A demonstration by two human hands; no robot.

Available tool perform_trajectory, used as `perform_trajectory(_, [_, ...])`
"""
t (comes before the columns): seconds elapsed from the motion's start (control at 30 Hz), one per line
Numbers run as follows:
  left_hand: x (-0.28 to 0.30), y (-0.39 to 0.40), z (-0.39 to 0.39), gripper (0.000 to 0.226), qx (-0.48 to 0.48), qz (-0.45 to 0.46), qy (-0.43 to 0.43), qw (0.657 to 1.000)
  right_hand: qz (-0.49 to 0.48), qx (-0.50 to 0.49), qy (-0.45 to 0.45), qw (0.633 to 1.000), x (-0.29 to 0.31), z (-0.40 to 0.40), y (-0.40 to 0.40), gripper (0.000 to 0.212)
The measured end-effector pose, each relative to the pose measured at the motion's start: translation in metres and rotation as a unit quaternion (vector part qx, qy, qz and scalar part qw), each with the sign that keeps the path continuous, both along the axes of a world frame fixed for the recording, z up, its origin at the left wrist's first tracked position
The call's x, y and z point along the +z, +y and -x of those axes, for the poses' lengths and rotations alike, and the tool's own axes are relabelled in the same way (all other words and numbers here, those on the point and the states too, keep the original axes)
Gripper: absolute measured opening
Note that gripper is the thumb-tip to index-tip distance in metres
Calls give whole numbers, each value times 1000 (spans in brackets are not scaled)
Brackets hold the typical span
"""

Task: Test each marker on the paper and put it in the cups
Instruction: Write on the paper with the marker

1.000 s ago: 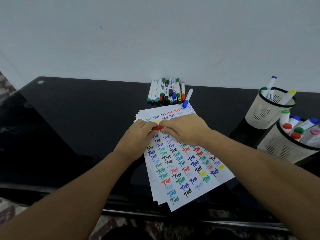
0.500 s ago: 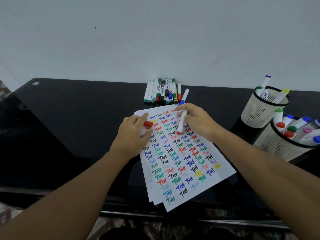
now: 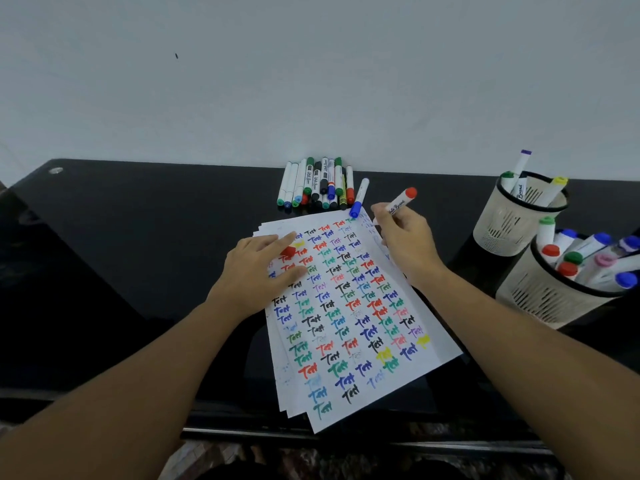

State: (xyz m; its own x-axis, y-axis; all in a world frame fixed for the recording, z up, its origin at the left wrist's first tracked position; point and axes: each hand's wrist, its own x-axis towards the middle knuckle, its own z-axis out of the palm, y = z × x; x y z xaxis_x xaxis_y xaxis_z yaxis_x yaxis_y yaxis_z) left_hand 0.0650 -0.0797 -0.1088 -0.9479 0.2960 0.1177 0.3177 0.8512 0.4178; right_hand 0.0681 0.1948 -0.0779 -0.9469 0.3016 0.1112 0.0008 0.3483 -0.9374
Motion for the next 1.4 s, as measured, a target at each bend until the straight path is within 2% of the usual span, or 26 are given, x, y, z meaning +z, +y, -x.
perform_trajectory(0.07, [1, -1, 0, 73, -4, -13, 4, 1000, -2, -7, -2, 1000, 0, 3, 1, 40])
perform_trajectory(0.17, [0, -2, 0, 68, -5, -20, 11, 1000, -6, 4, 4, 1000, -5, 6, 2, 15])
perform_trajectory(0.23, [-1, -2, 0, 67, -1, -24, 8, 1000, -29, 10, 4, 1000, -10, 9, 2, 7])
perform_trajectory(0.33, [0, -1, 0, 70, 1, -26, 6, 1000, -57, 17, 4, 998, -12, 13, 0, 9])
perform_trajectory(0.43, [0, 0, -1, 70, 5, -22, 6, 1000, -42, 14, -15, 999, -12, 16, -2, 14])
perform_trajectory(0.57, [0, 0, 0, 79, 8, -15, -5, 1000, -55, 7, -50, 997, -14, 17, 0, 35])
perform_trajectory(0.67, [0, 0, -1, 86, 10, -18, -7, 1000, -68, 4, -65, 996, -14, 18, -1, 41])
perform_trajectory(0.9, [3, 3, -2, 74, 11, -14, -9, 1000, -72, 7, -92, 993, -10, 18, -4, 40])
perform_trajectory(1.4, [5, 4, -2, 75, 15, -2, -19, 1000, -68, 10, -85, 994, -10, 14, -2, 35])
